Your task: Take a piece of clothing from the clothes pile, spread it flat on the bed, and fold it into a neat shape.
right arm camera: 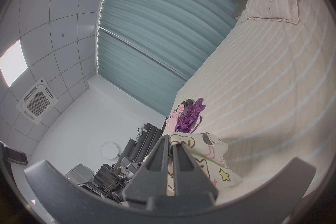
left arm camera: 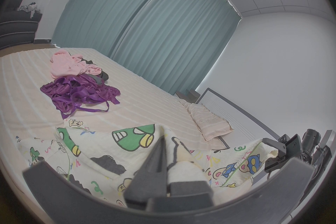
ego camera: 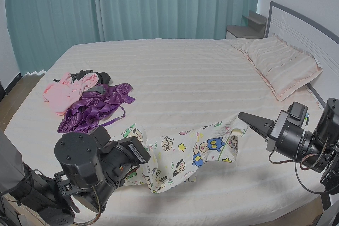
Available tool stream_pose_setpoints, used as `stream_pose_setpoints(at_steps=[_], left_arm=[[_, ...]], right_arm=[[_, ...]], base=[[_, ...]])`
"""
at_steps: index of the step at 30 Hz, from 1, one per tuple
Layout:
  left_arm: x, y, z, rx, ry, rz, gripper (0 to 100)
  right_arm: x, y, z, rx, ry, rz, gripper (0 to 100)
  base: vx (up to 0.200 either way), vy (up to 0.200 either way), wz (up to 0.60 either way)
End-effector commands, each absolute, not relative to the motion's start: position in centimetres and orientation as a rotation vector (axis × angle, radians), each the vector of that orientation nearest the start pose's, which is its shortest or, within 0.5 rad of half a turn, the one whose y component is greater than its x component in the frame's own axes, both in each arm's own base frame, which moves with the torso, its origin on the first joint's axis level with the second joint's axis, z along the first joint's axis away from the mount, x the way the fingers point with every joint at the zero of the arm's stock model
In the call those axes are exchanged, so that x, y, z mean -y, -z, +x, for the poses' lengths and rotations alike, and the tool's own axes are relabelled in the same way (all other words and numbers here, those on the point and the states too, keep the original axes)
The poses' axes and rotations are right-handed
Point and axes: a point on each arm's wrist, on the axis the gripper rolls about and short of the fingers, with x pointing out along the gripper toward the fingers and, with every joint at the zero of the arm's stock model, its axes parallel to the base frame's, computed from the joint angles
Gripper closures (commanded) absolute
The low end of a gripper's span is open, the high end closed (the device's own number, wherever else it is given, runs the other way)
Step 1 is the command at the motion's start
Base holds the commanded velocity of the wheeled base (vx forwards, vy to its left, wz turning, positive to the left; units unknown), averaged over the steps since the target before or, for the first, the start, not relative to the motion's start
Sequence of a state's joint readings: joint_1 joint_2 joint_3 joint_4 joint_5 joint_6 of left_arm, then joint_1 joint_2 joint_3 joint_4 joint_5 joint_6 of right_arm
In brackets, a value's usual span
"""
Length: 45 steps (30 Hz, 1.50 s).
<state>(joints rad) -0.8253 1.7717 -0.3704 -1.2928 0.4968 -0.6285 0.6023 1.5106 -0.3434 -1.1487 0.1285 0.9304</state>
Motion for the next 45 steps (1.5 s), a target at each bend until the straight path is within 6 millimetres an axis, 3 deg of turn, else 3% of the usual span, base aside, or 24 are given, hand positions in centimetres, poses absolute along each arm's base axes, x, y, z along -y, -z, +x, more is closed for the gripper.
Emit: stream_pose_setpoints(at_steps=[1,23,31,40,45], left_arm=[[18.6,-12.4,18.6,-0.185,0.289,-0.557,100],[18.6,-12.4,18.6,-0.185,0.289,-0.557,100],[18.0,-13.6,18.5,-0.142,0.278,-0.584,100],[17.4,-13.7,17.9,-0.131,0.25,-0.584,100],[17.0,-14.5,17.4,-0.101,0.231,-0.6,100]], right_arm=[[-12.8,-16.7,18.1,-0.356,-0.669,0.884,100],[-12.8,-16.8,18.2,-0.349,-0.669,0.884,100],[-12.6,-17.2,17.9,-0.326,-0.667,0.89,100],[-11.5,-17.7,16.1,-0.298,-0.679,0.888,100],[-10.9,-18.1,15.2,-0.27,-0.694,0.878,100]], base=[[0.0,-0.2,0.0],[0.0,-0.2,0.0],[0.0,-0.2,0.0],[0.0,0.0,0.0],[-0.2,0.0,0.0]])
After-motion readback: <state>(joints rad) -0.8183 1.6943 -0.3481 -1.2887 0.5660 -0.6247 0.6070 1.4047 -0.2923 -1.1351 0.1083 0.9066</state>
